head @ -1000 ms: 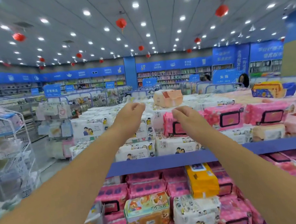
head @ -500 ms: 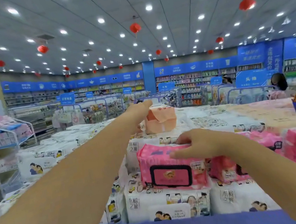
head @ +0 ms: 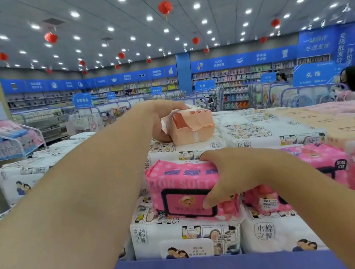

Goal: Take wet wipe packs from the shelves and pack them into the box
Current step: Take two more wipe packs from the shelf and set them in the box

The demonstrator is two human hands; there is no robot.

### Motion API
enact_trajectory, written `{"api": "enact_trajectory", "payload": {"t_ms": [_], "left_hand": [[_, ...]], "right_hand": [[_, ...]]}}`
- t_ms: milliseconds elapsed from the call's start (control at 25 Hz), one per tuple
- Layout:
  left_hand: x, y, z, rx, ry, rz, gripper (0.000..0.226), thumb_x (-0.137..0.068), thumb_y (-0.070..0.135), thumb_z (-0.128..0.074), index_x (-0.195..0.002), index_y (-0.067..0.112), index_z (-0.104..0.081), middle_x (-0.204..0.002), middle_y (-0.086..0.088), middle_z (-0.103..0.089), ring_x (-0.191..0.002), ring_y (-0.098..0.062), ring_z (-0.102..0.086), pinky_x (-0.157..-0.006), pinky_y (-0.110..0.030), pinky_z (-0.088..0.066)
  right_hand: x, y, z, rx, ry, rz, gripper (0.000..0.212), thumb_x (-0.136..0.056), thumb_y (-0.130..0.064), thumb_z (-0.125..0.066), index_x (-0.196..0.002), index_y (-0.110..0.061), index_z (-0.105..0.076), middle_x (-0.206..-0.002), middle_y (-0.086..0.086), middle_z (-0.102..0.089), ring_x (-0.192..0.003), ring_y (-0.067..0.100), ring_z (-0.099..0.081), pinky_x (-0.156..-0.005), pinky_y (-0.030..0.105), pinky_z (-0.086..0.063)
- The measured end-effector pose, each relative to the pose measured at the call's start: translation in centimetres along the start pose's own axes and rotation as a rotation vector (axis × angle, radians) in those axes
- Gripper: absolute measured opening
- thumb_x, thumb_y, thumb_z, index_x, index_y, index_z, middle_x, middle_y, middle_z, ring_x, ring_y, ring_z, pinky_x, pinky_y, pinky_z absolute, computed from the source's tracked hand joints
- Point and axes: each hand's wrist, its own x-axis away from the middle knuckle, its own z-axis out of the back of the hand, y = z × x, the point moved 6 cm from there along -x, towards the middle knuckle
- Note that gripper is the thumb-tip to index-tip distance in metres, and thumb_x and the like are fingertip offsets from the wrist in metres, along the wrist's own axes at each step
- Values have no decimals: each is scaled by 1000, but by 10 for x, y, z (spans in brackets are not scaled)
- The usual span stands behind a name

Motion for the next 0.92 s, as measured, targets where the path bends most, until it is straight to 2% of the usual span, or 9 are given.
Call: {"api": "enact_trajectory", "payload": {"t_ms": [80, 160, 280, 400, 520, 560, 680, 840, 920], "left_hand": [[-2, -2, -1, 84, 30, -16, 51, -66, 34, -89, -105, 15, -63, -105, -6, -69, -93, -24, -69, -91, -41, -58], [-3, -3, -6, 95, 38, -11, 56, -61, 36, -91, -105, 16, -64, -107, -6, -70, -92, -24, -70, -84, -38, -58], [6, -4, -15, 115, -1, 12, 37, -66, 33, -89, -91, 15, -68, -82, -9, -75, -73, -24, -72, -70, -35, -59], [11, -2, -15, 181, 21, -2, 37, -72, 31, -86, -99, 16, -65, -83, -9, -73, -77, -25, -70, -68, -39, -58], [31, 2, -7, 259, 15, -126, 17, -89, 23, -72, -95, 13, -59, -60, -6, -72, -75, -25, -68, -69, -45, -55], [40, 2, 2, 286, 24, -194, 19, -90, 21, -72, -102, 12, -61, -64, -5, -74, -76, -24, -71, -72, -46, -58], [80, -3, 52, 405, 86, -408, 37, -89, 16, -73, -124, 11, -64, -93, -6, -80, -79, -22, -77, -74, -50, -63], [171, -44, 133, 572, 195, -597, 33, -89, 18, -73, -122, 15, -66, -107, -6, -79, -93, -23, -77, -73, -46, -64], [222, -87, 172, 611, 249, -627, 23, -92, 18, -69, -115, 15, -68, -103, -4, -79, -89, -21, -77, -73, -42, -64]], "right_hand": [[0, -1, -1, 9, 19, 16, 97, -63, -68, -79, -143, -32, -38, -133, -9, -56, -106, 17, -55, -92, 36, -49], [-1, 0, -2, 15, 36, 20, 93, -64, -67, -79, -140, -30, -41, -132, -7, -57, -106, 18, -56, -92, 36, -49], [-2, 1, -3, 29, 69, 33, 84, -63, -69, -77, -131, -31, -46, -122, -7, -60, -103, 20, -58, -90, 37, -50], [-3, 2, -6, 28, 106, 65, 72, -61, -71, -75, -117, -31, -51, -106, -9, -63, -92, 19, -60, -82, 35, -51], [-1, -1, -2, -54, 128, 92, 61, -61, -63, -79, -103, -26, -57, -92, -6, -63, -79, 16, -61, -71, 35, -53], [0, -3, 1, -90, 141, 100, 57, -60, -58, -81, -99, -24, -58, -88, -5, -64, -77, 16, -62, -68, 36, -53], [3, -12, 15, -185, 197, 124, 51, -59, -48, -86, -95, -22, -62, -86, 0, -67, -76, 22, -66, -68, 40, -55], [18, -31, 32, -341, 247, 76, 53, -62, -44, -89, -103, -18, -67, -97, 6, -72, -88, 26, -70, -84, 46, -57], [32, -56, 25, -445, 246, 75, 50, -65, -40, -90, -103, -14, -70, -100, 11, -74, -92, 27, -70, -86, 48, -55]]}}
